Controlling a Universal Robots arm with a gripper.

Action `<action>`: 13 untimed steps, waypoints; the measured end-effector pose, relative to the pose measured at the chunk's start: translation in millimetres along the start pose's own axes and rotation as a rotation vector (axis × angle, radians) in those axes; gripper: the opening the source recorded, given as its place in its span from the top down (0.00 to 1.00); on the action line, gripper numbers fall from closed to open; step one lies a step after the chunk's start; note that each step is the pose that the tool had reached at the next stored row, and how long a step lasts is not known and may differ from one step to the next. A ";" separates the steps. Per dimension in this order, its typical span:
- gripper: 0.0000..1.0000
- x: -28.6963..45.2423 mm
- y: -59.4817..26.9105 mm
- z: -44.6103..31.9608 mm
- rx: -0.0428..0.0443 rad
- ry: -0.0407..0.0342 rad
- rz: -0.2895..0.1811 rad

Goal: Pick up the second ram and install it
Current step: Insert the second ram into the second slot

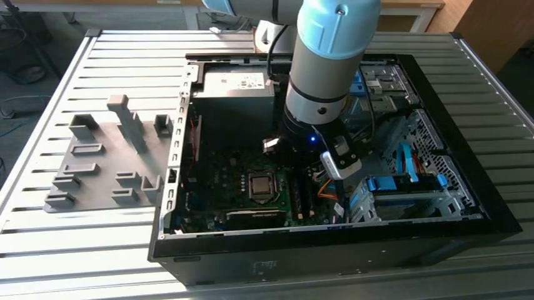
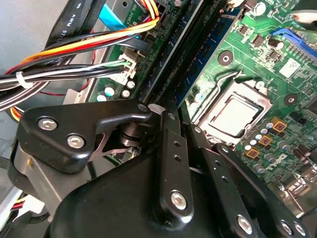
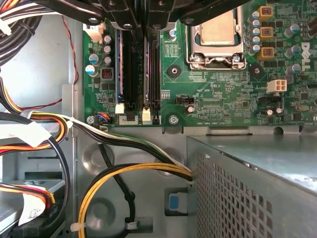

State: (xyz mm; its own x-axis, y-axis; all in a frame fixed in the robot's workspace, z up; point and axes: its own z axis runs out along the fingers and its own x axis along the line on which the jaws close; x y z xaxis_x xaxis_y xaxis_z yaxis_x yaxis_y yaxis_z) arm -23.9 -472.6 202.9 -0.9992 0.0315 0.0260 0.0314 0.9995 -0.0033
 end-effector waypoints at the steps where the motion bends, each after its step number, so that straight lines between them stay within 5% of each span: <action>1: 0.86 0.0 0.0 0.1 0.0000 0.0000 0.000; 13: 0.86 0.0 0.0 0.9 -0.0004 0.0006 0.000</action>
State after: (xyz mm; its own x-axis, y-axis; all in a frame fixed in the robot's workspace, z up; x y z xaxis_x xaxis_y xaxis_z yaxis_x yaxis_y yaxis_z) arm -24.0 -472.6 201.9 -0.9991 0.0315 0.0266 0.0315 0.9995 -0.0030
